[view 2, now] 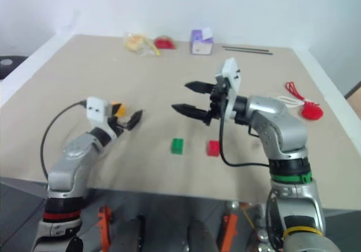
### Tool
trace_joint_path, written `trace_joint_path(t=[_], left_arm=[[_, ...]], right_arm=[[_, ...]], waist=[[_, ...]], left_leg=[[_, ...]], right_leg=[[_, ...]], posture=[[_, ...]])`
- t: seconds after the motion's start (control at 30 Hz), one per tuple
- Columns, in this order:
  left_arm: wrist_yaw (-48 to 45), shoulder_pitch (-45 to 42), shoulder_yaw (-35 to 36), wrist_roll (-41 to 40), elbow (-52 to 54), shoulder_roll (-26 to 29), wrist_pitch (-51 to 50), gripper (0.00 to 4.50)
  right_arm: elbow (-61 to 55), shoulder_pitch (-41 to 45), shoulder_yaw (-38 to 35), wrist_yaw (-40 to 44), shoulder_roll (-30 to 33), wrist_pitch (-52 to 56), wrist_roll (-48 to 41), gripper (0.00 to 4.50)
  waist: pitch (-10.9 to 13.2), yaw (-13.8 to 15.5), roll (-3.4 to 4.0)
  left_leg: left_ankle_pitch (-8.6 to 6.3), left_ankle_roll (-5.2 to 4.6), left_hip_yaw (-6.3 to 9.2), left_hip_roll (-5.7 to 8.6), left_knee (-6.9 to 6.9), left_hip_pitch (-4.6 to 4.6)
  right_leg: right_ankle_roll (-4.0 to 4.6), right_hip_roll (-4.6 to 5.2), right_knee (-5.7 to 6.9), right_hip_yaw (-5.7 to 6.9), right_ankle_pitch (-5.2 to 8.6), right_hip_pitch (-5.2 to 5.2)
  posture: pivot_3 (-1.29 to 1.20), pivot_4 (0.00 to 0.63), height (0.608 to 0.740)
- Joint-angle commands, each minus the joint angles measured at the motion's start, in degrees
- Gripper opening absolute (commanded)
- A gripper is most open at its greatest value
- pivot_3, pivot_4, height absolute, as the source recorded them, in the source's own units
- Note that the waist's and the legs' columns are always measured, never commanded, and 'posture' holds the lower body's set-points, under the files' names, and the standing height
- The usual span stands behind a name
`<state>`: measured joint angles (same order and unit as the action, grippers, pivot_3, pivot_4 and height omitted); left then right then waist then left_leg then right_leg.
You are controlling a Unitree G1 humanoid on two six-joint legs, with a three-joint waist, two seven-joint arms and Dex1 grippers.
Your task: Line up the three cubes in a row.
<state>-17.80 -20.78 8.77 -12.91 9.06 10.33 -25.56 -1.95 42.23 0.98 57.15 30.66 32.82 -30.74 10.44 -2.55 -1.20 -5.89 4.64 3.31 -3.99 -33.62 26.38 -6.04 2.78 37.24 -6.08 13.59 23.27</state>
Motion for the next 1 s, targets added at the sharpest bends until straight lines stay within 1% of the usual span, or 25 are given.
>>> trace_joint_path(t=[0.03,0.2,0.53,0.7,0.87,0.9,0.93,1.0], left_arm=[[1.16,-0.99,1.37,0.38,-1.01,1.36,2.61,4.47],[1.93,-2.47,3.51,-0.66,-8.00,3.05,2.73,4.47],[-5.32,-8.07,1.23,0.33,-22.60,8.46,8.13,4.47],[-7.53,-10.02,-0.37,0.58,-26.26,8.62,9.39,4.47],[-6.89,-10.65,-0.58,1.03,-28.18,8.26,9.95,4.47],[-6.66,-10.89,-0.57,1.13,-28.54,8.25,10.03,4.08],[-6.48,-11.08,-0.58,1.23,-28.79,8.26,10.12,3.92],[-6.36,-11.34,-0.57,1.39,-29.14,8.25,10.48,3.27]], right_arm=[[0.38,1.65,0.45,0.73,-0.37,-2.28,0.99,4.50],[1.77,2.23,1.31,0.72,-1.53,-4.09,2.50,4.50],[1.71,2.06,1.36,-0.51,-3.72,-4.80,3.94,4.50],[0.82,1.67,1.09,-0.71,-3.76,-3.92,3.30,4.50],[0.04,1.46,0.95,-0.92,-3.58,-3.14,2.86,4.50],[-0.10,1.44,0.87,-0.97,-3.53,-2.94,2.78,4.50],[-0.21,1.40,0.80,-1.02,-3.49,-2.78,2.72,4.50],[-0.42,1.28,0.66,-0.97,-3.37,-2.55,2.58,4.50]], waist=[[0.00,0.00,0.00],[0.00,-0.02,0.00],[0.00,-0.03,0.00],[0.00,-0.06,0.00],[0.00,-0.07,0.00],[0.00,-0.07,0.00],[0.00,-0.06,0.00],[0.00,-0.06,0.00]], left_leg=[[0.00,0.00,0.00,0.00,0.00,0.00],[0.00,0.02,0.00,0.00,0.06,0.02],[0.02,0.07,0.00,0.00,0.13,0.03],[0.02,0.07,0.00,0.00,0.18,0.03],[0.02,0.07,0.00,0.00,0.22,0.03],[0.02,0.07,0.00,0.00,0.23,0.03],[0.02,0.07,0.00,0.00,0.23,0.03],[0.02,0.07,0.00,0.00,0.23,0.03]], right_leg=[[0.00,0.00,0.00,0.00,0.00,0.00],[-0.02,0.00,0.00,0.00,0.02,0.05],[-0.02,0.00,-0.01,0.01,0.05,0.07],[-0.01,0.00,-0.01,0.01,0.05,0.08],[-0.02,0.00,-0.01,0.02,0.07,0.10],[-0.02,0.00,-0.01,0.01,0.08,0.10],[-0.02,0.00,-0.01,0.01,0.08,0.10],[-0.02,0.00,-0.01,0.01,0.08,0.10]], posture=[[0.00,0.150,0.740],[0.00,0.150,0.740],[0.00,0.150,0.740],[0.00,0.150,0.740],[0.00,0.150,0.740],[0.00,0.150,0.740],[0.00,0.150,0.740],[0.00,0.150,0.740]])
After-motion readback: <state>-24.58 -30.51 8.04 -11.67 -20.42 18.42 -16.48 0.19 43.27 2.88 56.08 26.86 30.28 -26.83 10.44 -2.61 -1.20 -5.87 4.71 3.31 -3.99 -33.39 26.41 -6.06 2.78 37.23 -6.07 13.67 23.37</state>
